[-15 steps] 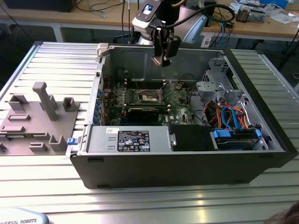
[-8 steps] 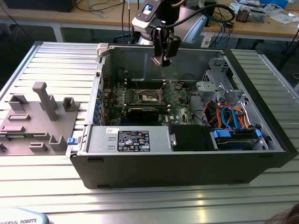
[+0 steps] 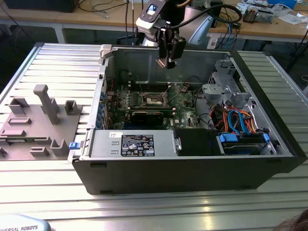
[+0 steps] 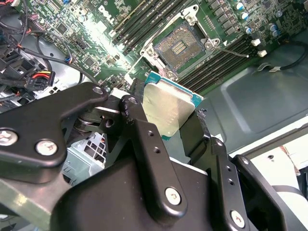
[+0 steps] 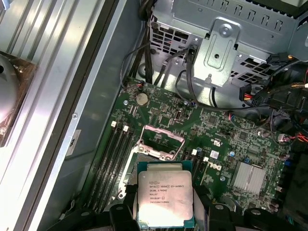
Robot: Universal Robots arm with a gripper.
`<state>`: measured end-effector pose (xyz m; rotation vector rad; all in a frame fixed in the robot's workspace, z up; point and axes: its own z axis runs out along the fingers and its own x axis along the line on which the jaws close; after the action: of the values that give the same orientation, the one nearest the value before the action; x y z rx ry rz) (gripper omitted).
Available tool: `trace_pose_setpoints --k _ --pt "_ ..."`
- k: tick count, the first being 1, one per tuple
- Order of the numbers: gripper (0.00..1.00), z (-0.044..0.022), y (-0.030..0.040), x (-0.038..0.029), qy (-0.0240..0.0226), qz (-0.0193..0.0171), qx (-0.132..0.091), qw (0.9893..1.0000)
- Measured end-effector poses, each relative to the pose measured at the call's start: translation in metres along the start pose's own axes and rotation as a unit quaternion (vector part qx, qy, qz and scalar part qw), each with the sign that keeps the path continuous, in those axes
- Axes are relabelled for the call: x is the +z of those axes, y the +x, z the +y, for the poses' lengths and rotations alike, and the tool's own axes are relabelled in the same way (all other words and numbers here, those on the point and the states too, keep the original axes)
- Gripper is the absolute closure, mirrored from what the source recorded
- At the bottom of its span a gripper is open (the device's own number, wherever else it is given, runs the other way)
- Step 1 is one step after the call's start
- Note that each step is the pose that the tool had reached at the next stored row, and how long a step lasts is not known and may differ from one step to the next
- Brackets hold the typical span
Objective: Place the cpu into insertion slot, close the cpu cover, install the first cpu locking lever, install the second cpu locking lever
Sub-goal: 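Place the cpu into insertion slot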
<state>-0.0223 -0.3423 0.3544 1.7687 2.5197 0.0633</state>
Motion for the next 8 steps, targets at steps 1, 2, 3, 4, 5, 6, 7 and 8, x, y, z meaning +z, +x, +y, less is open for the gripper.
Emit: trace_pose_setpoints --k 1,2,3,4,5,6,7,8 --pt "0.46 0.0 0.0 0.0 0.0 0.0 0.0 1.0" --pt "0.46 0.0 0.0 0.0 0.0 -0.0001 0.001 1.0" --pt "0.46 0.0 0.0 0.0 0.0 -0.0001 0.001 1.0" --pt "0.46 0.0 0.0 0.0 0.0 -0.0001 0.002 1.0" --pt "0.46 0.0 0.0 0.0 0.0 -0.0001 0.002 1.0" --pt "0.46 0.0 0.0 0.0 0.0 -0.0001 0.002 1.0" --pt "0.46 0.0 0.0 0.0 0.0001 -0.0002 0.002 1.0" --pt "0.46 0.0 0.0 0.0 0.0 -0.0002 0.003 1.0"
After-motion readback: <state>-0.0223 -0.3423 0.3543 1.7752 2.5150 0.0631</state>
